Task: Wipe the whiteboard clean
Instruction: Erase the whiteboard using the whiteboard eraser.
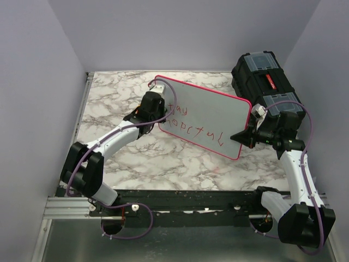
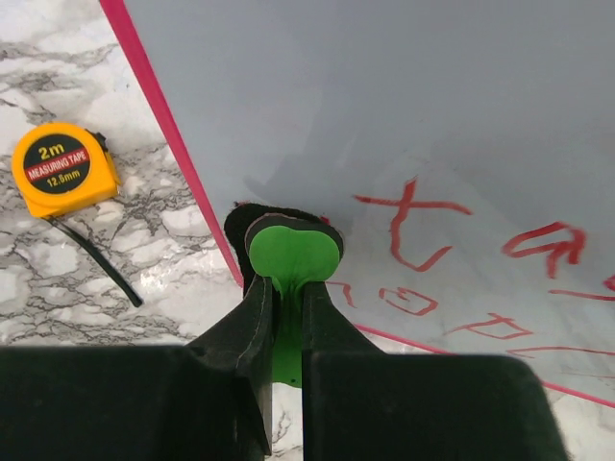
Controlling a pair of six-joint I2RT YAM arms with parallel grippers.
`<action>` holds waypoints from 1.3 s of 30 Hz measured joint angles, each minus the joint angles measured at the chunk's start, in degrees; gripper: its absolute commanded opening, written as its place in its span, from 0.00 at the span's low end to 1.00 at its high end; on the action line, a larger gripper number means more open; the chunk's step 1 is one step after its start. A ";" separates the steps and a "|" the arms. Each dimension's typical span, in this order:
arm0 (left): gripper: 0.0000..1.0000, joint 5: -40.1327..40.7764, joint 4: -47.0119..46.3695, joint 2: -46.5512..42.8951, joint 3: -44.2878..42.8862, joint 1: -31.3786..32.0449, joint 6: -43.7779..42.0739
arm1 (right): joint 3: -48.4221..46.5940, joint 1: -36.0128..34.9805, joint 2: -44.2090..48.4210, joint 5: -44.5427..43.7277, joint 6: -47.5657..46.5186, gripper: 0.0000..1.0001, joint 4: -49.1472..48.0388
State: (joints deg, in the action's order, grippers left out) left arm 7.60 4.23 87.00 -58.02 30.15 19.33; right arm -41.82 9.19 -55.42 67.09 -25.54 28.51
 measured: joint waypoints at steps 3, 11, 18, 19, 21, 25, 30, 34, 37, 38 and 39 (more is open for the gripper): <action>0.00 -0.02 1.68 -0.87 -2.78 0.26 -0.52 | 0.00 0.00 0.04 -0.09 -0.07 0.00 -0.09; 0.00 -0.15 -0.42 -2.71 -2.97 0.35 -0.79 | 0.00 -0.02 0.24 -0.09 -0.31 0.00 0.09; 0.00 -0.55 -2.99 1.31 2.21 -0.26 0.46 | 0.00 0.00 0.26 -0.20 0.39 0.00 0.20; 0.00 -0.57 -3.06 1.81 2.84 -0.31 0.61 | 0.00 0.00 0.26 -0.20 0.39 0.00 0.13; 0.00 -0.66 -3.06 2.56 3.80 -0.35 0.85 | 0.00 0.00 0.26 -0.22 0.24 0.00 0.02; 0.00 -0.96 -2.95 2.58 3.91 -0.94 0.85 | 0.00 0.00 0.26 -0.22 -0.07 0.00 -0.07; 0.00 -2.08 -0.52 2.25 1.75 -2.54 0.33 | 0.00 0.00 0.26 -0.24 -0.46 0.00 -0.15; 0.00 -2.32 1.60 0.59 -2.14 -4.44 -0.59 | 0.00 0.00 0.35 -0.24 -0.72 0.00 -0.15; 0.00 -2.34 1.57 -0.90 -4.42 -5.25 -0.98 | 0.00 0.00 0.37 -0.22 -0.90 0.00 -0.13; 0.00 -2.43 1.40 -1.42 -4.81 -5.29 -1.05 | 0.00 0.00 0.37 -0.20 -0.90 0.00 -0.11; 0.00 -2.58 1.16 -1.90 -4.98 -5.29 -1.07 | 0.00 0.00 0.37 -0.20 -0.92 0.01 -0.11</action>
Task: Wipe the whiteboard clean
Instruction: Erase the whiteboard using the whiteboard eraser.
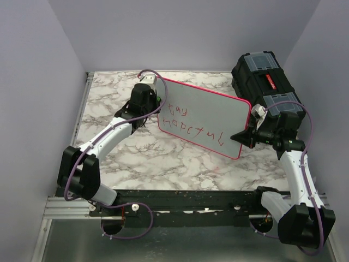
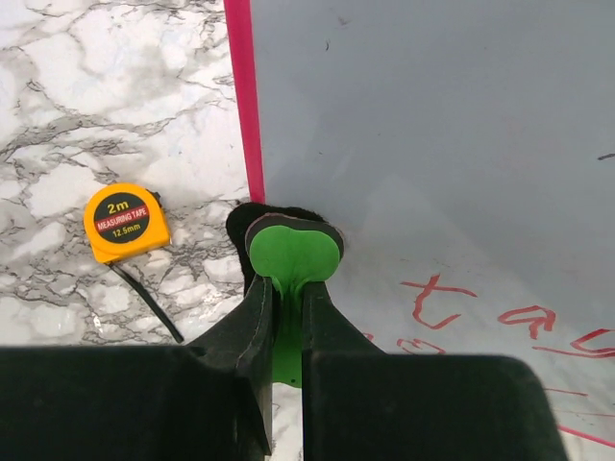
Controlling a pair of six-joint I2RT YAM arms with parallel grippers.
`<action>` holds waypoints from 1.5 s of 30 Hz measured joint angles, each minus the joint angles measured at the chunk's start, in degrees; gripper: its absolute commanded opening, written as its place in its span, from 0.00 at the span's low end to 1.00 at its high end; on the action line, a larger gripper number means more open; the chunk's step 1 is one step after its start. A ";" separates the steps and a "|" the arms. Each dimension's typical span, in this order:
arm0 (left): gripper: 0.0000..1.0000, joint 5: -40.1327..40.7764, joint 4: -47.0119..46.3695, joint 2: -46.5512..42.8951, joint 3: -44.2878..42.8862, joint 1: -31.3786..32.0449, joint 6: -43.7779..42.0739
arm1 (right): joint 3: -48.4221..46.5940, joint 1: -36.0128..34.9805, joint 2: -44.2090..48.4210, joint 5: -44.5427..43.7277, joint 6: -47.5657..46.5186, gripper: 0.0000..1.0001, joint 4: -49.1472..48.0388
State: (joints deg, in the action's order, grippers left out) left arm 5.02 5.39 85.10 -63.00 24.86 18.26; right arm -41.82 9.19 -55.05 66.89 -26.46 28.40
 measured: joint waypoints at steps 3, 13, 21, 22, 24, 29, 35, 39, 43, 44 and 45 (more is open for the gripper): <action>0.00 -0.61 -0.48 -0.46 0.15 0.00 0.02 | 0.00 0.00 0.00 0.02 0.02 0.00 0.09; 0.00 -2.60 -4.52 1.90 8.48 0.00 2.29 | 0.00 0.00 0.00 0.02 0.26 0.00 0.22; 0.00 -3.06 -4.61 2.78 9.29 0.00 2.82 | 0.00 0.00 0.00 0.02 0.26 0.00 0.22; 0.00 -3.06 -3.93 2.78 8.83 0.00 2.75 | 0.00 0.00 0.00 0.02 0.26 0.00 0.22; 0.00 -3.06 -1.92 2.78 6.97 0.00 2.43 | 0.00 0.00 0.00 0.02 0.24 0.00 0.22; 0.00 -3.02 1.99 2.67 -0.50 0.00 0.72 | 0.00 0.00 0.00 -0.02 0.28 0.00 0.17; 0.00 -3.04 2.25 2.08 -3.54 0.00 -0.09 | 0.00 0.00 0.00 -0.04 0.46 0.00 0.15; 0.00 -3.15 -0.85 2.19 -0.13 0.00 0.31 | 0.00 0.00 0.00 -0.04 0.63 0.00 0.20; 0.00 -3.82 -2.71 3.48 4.68 0.13 1.44 | 0.00 0.02 0.00 -0.07 0.90 0.00 0.17; 0.00 -3.93 -2.71 3.80 5.33 0.28 1.55 | 0.00 0.02 0.00 -0.07 0.85 0.00 0.15; 0.00 -4.04 -2.69 3.98 5.81 0.46 1.68 | 0.00 0.02 0.00 -0.07 0.85 0.00 0.13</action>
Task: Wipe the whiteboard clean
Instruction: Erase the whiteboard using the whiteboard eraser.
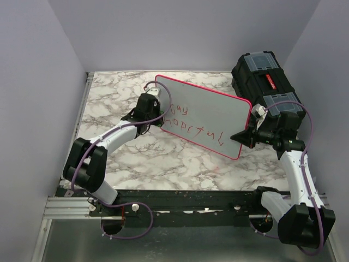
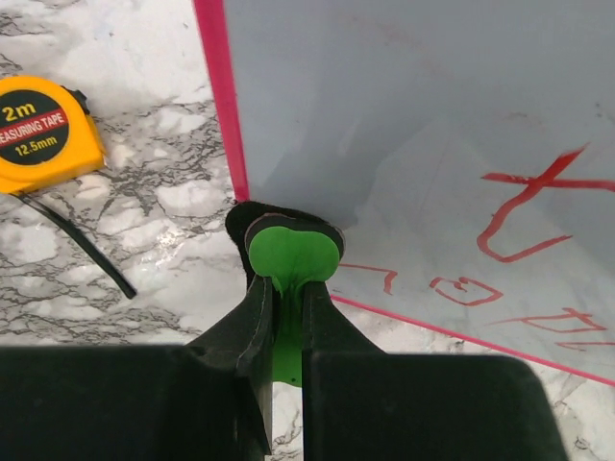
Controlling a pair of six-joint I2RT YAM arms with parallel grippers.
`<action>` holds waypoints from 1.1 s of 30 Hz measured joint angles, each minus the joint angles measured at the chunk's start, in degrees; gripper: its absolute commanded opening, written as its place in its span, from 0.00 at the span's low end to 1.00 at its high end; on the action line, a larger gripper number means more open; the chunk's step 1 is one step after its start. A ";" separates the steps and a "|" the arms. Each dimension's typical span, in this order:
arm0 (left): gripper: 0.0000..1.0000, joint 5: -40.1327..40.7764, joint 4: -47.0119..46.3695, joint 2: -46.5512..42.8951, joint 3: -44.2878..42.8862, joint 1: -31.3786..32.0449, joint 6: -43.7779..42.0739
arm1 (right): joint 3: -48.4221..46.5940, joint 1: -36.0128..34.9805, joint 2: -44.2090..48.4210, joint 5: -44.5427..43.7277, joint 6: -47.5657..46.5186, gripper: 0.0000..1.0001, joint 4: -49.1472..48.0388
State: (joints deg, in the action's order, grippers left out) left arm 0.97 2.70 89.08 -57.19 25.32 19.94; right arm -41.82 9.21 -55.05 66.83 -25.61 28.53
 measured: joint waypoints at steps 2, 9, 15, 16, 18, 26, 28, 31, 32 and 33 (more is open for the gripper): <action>0.00 -0.17 0.15 0.15 0.79 0.70 0.02 | 0.00 0.00 0.00 0.00 -0.20 0.00 -0.07; 0.00 -0.85 2.40 -2.14 -2.10 1.44 -0.33 | 0.00 0.00 0.04 0.00 -0.85 0.00 -0.15; 0.00 -2.60 1.25 -6.64 -5.86 1.53 -0.42 | 0.00 0.00 0.11 0.09 -1.01 0.00 0.02; 0.00 -2.91 0.59 -7.08 -5.84 1.53 -0.39 | 0.00 0.00 0.11 0.11 -1.01 0.00 0.09; 0.00 -3.43 -0.83 -7.13 -5.31 1.60 -0.11 | 0.00 0.00 0.22 0.13 -0.96 0.00 0.31; 0.00 -4.70 -4.00 -3.67 0.81 2.82 1.51 | 0.00 0.02 0.33 0.04 0.48 0.01 0.85; 0.00 -4.66 -3.45 -3.56 0.74 3.21 1.49 | 0.00 0.11 0.35 0.04 0.48 0.00 0.83; 0.00 -4.66 -1.81 -3.58 -0.52 3.21 1.11 | 0.00 0.13 0.42 0.00 0.26 0.00 0.66; 0.00 -4.66 -0.94 -3.61 -1.42 3.26 0.87 | 0.00 0.13 0.44 -0.02 0.15 0.00 0.66; 0.00 -4.61 0.04 -3.65 -2.45 3.32 0.59 | 0.00 0.13 0.44 -0.02 0.09 0.00 0.66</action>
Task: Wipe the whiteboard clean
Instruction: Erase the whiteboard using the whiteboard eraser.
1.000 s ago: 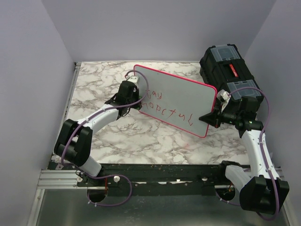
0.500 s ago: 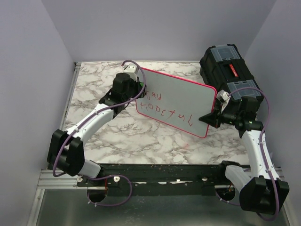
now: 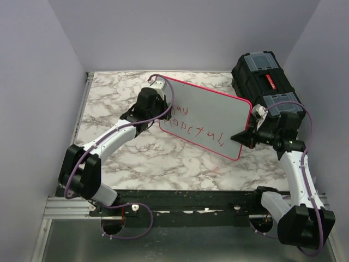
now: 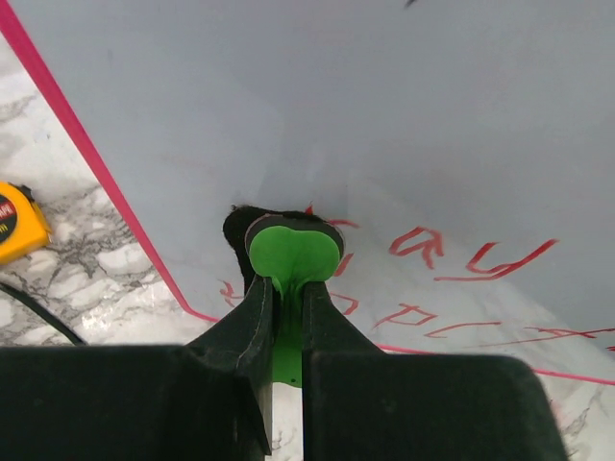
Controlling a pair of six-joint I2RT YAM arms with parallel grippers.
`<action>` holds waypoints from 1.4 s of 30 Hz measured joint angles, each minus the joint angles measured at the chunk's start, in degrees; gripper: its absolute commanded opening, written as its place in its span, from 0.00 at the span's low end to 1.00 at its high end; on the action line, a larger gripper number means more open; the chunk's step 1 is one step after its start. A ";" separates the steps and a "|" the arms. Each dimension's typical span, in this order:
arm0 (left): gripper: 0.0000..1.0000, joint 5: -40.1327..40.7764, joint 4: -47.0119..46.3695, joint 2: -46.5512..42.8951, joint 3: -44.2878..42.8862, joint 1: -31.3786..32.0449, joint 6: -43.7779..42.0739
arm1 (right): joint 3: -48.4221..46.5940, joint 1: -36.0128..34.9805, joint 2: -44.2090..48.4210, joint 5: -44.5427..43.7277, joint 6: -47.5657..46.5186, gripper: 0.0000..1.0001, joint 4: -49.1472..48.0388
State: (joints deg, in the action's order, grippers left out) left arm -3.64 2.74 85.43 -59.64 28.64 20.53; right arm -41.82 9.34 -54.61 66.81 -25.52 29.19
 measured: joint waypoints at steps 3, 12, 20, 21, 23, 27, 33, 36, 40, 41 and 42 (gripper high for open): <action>0.00 0.37 1.22 -0.68 -2.93 0.15 -1.07 | 0.00 0.00 0.00 0.00 -0.07 0.00 -0.02; 0.00 2.32 -0.17 -1.68 -3.78 0.37 -2.29 | 0.00 0.00 0.09 0.04 -0.24 0.00 0.13; 0.00 3.37 -0.70 1.05 0.07 2.10 -1.92 | 0.00 0.07 0.09 -0.02 0.68 0.00 0.35; 0.00 3.52 -0.50 1.11 0.02 2.40 -1.95 | 0.00 0.11 0.09 -0.07 0.66 0.00 0.35; 0.00 3.63 0.33 1.11 -0.52 2.99 -2.05 | 0.00 0.11 0.09 -0.09 0.63 0.00 0.31; 0.00 3.65 1.25 1.18 -1.60 3.93 -2.10 | 0.00 0.13 0.11 -0.17 0.61 0.01 0.13; 0.00 2.82 1.64 1.16 -1.90 1.53 -1.95 | 0.00 0.11 0.31 -0.31 0.39 0.00 0.04; 0.00 2.54 2.23 1.16 -2.82 -1.27 -1.86 | 0.00 0.11 0.33 -0.31 -0.09 0.00 0.02; 0.00 2.54 2.38 1.16 -4.11 -2.95 -1.62 | 0.00 0.11 0.42 -0.28 -0.31 0.00 0.04; 0.00 2.60 2.40 1.16 -4.24 -2.56 -1.55 | 0.00 0.11 0.42 -0.28 -0.31 0.00 0.07; 0.00 2.62 2.38 1.16 -4.28 -2.01 -1.40 | 0.00 0.11 0.42 -0.28 -0.26 0.00 0.07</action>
State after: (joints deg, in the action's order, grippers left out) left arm -1.02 5.13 86.59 -63.92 26.63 19.14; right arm -41.82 9.45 -54.19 66.52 -25.78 29.26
